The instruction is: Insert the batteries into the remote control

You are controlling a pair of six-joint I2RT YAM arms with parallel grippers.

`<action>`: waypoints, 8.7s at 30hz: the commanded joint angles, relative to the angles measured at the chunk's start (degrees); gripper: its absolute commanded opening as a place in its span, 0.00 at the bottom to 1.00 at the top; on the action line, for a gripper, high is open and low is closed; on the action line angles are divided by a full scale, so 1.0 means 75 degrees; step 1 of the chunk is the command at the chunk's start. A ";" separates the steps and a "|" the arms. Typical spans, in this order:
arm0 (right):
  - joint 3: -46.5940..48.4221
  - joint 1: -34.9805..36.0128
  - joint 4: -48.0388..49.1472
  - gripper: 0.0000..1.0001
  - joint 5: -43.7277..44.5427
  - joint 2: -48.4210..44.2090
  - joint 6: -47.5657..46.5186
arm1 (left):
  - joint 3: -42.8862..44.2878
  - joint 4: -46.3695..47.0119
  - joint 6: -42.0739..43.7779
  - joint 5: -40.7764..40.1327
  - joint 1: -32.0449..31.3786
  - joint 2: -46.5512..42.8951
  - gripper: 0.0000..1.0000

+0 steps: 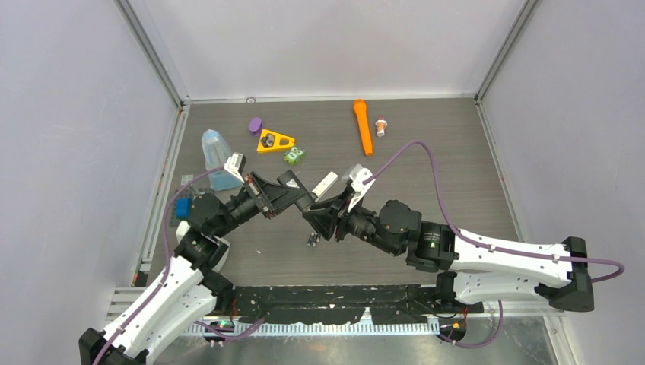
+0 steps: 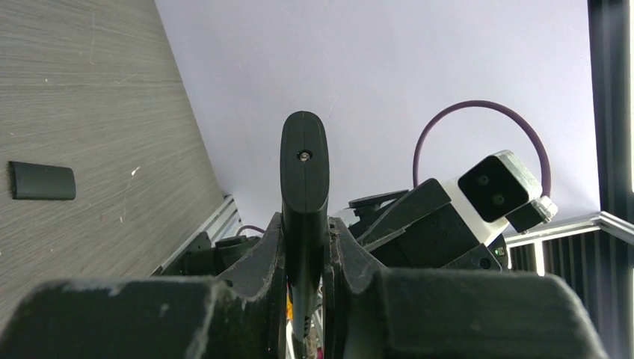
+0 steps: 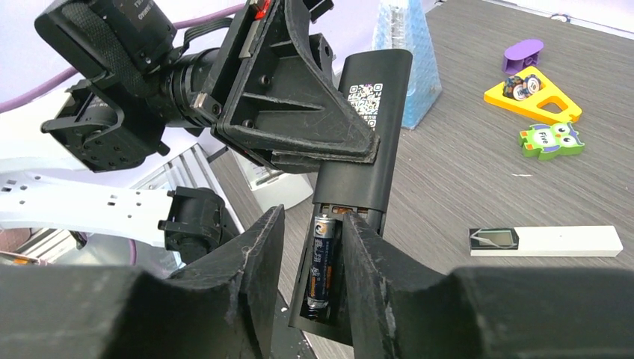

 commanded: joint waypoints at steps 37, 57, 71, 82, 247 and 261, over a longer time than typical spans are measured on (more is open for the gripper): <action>0.0008 -0.0083 -0.0400 0.96 0.0394 -0.0155 0.7472 | 0.0022 0.0934 0.0237 -0.0183 -0.0070 -0.0194 0.00; -0.0426 -0.0095 0.0172 0.86 0.0897 -0.0159 0.8254 | -0.0169 0.0995 0.0335 -0.0223 -0.0077 -0.0291 0.00; -0.0435 -0.0136 0.0064 0.51 0.0650 -0.0014 0.8456 | -0.0224 0.1126 0.0360 -0.0265 -0.0076 -0.0342 0.00; -0.0556 -0.0154 0.0252 0.35 0.0493 0.0065 0.8462 | -0.0176 0.1092 0.0282 -0.0395 -0.0079 -0.0348 0.00; 0.4616 -0.0493 -0.7346 0.35 -0.0745 0.4096 0.2866 | -0.1259 -0.0844 0.0693 0.1813 0.1154 0.0049 0.00; 0.3987 -0.0761 -0.7187 0.36 -0.0426 0.3638 0.3225 | -0.0735 -0.3188 0.2814 0.0177 0.1307 -0.0054 0.00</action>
